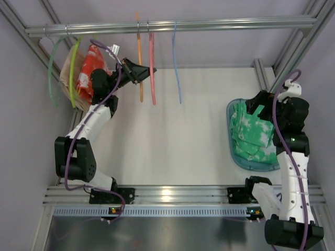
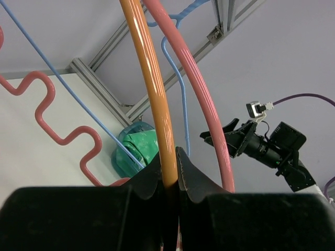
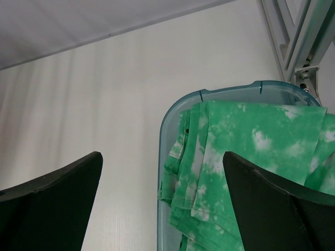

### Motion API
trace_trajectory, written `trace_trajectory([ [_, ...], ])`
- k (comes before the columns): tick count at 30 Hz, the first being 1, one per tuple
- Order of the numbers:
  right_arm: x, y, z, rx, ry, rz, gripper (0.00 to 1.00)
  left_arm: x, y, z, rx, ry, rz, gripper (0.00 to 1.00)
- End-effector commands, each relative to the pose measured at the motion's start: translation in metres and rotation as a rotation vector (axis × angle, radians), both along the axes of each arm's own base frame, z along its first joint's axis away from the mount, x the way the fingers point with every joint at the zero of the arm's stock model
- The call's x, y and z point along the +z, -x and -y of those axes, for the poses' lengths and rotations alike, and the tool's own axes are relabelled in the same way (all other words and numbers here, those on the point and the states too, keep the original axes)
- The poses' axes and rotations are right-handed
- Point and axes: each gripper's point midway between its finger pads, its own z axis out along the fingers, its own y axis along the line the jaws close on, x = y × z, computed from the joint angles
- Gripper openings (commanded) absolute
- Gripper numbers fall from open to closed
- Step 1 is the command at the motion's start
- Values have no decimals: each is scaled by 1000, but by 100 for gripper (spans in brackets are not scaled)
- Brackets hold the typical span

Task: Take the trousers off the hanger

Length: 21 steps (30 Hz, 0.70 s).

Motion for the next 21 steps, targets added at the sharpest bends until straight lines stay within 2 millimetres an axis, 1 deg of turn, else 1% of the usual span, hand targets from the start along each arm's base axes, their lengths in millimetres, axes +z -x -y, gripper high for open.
trace_trajectory([
  [1, 7, 1, 0, 0, -8, 34, 99, 14, -7, -6, 63, 12, -14, 0],
  [3, 7, 1, -1, 3, -9, 35, 99, 10, -14, -6, 68, 10, -64, 0],
  [5, 7, 1, -1, 1, -9, 35, 99, 14, -17, -6, 68, 25, -86, 0],
  [6, 8, 1, -1, 1, -9, 37, 99, 14, -19, -6, 72, 47, -124, 0],
  [11, 7, 3, -1, 2, -11, 37, 99, 27, -18, -8, 77, 123, -191, 0],
  [14, 6, 3, -2, 3, -15, 38, 99, 40, -9, -7, 73, 140, -177, 18],
  [15, 6, 3, -2, 2, -18, 38, 99, 43, -7, -8, 79, 138, -161, 28],
  [16, 5, 3, -2, 3, -20, 36, 99, 45, -6, -8, 88, 137, -147, 32],
  [17, 4, 4, -3, 5, -19, 36, 100, 51, -1, -7, 88, 135, -125, 35],
  [18, 5, 3, -3, 4, -23, 37, 99, 52, 1, -8, 92, 125, -105, 43],
  [21, 6, 3, -4, 8, -24, 42, 99, 56, 7, -10, 114, 97, -73, 51],
])
